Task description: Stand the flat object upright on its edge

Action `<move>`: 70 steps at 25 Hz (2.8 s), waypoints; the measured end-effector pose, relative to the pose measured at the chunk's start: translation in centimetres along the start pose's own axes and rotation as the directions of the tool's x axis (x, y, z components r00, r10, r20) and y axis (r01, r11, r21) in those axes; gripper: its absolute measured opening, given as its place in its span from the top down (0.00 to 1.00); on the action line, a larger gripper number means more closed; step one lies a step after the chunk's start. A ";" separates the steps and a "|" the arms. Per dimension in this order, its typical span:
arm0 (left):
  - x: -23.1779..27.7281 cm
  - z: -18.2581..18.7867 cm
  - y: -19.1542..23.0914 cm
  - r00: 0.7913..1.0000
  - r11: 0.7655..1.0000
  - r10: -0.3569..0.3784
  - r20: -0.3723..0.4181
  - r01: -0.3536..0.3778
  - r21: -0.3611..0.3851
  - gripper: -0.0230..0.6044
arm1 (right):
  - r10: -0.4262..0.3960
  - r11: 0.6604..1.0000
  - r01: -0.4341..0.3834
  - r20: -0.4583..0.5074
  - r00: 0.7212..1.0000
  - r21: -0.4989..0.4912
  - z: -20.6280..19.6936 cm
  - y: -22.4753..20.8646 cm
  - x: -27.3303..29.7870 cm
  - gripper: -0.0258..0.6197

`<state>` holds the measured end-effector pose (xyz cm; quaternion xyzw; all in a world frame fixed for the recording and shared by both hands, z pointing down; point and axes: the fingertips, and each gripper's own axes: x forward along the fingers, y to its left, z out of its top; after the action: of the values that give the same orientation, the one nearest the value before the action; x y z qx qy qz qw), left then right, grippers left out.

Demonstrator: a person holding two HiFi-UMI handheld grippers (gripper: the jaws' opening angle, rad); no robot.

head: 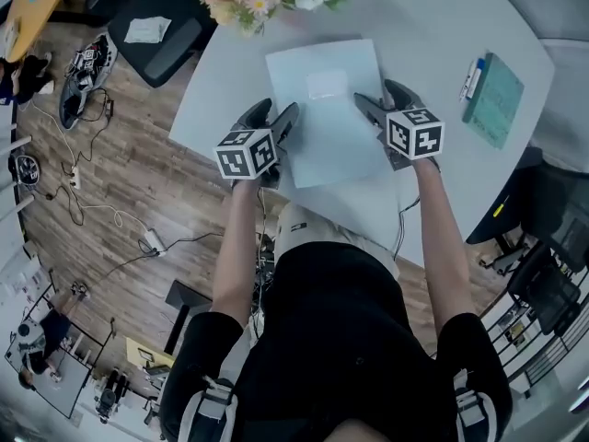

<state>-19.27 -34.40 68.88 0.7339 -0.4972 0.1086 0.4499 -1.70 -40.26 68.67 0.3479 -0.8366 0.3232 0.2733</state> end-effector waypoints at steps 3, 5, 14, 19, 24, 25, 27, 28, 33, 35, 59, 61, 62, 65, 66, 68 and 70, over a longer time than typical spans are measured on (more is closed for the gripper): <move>0.4 0.1 0.6 1.000 1.000 -0.001 -0.002 0.001 -0.019 0.54 | 0.010 1.000 -0.010 -0.011 1.000 0.022 -0.2 -0.4 0.7 0.40; 0.7 0.2 0.7 1.000 1.000 -0.006 -0.011 0.006 -0.015 0.54 | 0.023 0.999 -0.022 -0.016 1.000 0.041 -0.2 -0.6 1.2 0.40; 1.7 0.2 0.9 0.999 0.998 -0.036 -0.038 0.035 -0.043 0.53 | 0.044 0.996 -0.040 -0.052 0.998 0.085 -1.3 -1.3 2.3 0.40; 2.2 0.0 1.3 0.998 0.999 -0.027 -0.050 0.025 -0.044 0.53 | 0.055 0.994 -0.049 -0.056 0.997 0.095 -1.3 -1.5 2.6 0.40; 2.2 0.0 1.1 0.998 0.999 -0.030 -0.052 0.028 -0.042 0.53 | 0.058 0.994 -0.052 -0.058 0.997 0.099 -1.3 -1.4 2.6 0.40; 2.2 0.1 1.0 0.998 0.999 -0.033 -0.051 0.030 -0.041 0.53 | 0.057 0.994 -0.051 -0.059 0.997 0.098 -1.3 -1.4 2.6 0.40; 2.2 0.1 0.9 0.998 0.999 -0.031 -0.049 0.029 -0.041 0.53 | 0.054 0.994 -0.048 -0.059 0.997 0.097 -1.3 -1.4 2.5 0.40; 2.1 0.1 0.8 0.998 0.999 -0.029 -0.048 0.027 -0.040 0.53 | 0.052 0.994 -0.047 -0.059 0.997 0.097 -1.3 -1.3 2.5 0.40; 1.9 0.3 0.6 0.999 0.998 -0.028 -0.043 0.026 -0.049 0.54 | 0.045 0.996 -0.040 -0.057 0.997 0.083 -1.0 -0.8 1.9 0.41; 1.7 0.5 0.4 0.999 0.999 -0.030 -0.041 0.028 -0.046 0.53 | 0.040 0.997 -0.036 -0.055 0.998 0.072 -0.8 -0.6 1.5 0.41; -2.9 4.0 -6.1 0.999 0.994 -0.041 0.035 0.037 0.102 0.54 | -0.041 0.998 0.037 0.084 0.996 0.045 2.1 1.4 -7.2 0.47; -3.2 4.6 -6.7 0.998 0.993 -0.041 0.050 0.035 0.110 0.56 | -0.049 0.998 0.044 0.103 0.993 0.050 2.5 1.4 -8.1 0.48; -3.3 4.9 -7.0 0.997 0.993 -0.043 0.058 0.036 0.115 0.57 | -0.053 0.998 0.047 0.113 0.992 0.052 2.7 1.4 -8.5 0.48; -3.7 5.5 -8.0 0.996 0.990 -0.053 0.070 0.043 0.134 0.58 | -0.065 0.997 0.057 0.135 0.989 0.058 3.0 1.4 -9.7 0.50; -3.8 5.7 -8.3 0.996 0.989 -0.056 0.073 0.045 0.142 0.58 | -0.069 0.996 0.061 0.142 0.988 0.059 3.1 1.4 -10.1 0.50; -3.9 6.1 -9.0 0.995 0.987 -0.063 0.080 0.050 0.155 0.59 | -0.077 0.996 0.068 0.156 0.985 0.061 3.4 1.2 -10.9 0.51; -4.1 6.4 -9.6 0.994 0.985 -0.071 0.087 0.056 0.165 0.59 | -0.084 0.995 0.074 0.171 0.982 0.062 3.6 1.1 -11.6 0.51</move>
<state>-15.10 -35.75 57.41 0.7879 -0.4832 0.1003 0.3683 3.69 -37.58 58.01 0.4152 -0.8333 0.3038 0.2024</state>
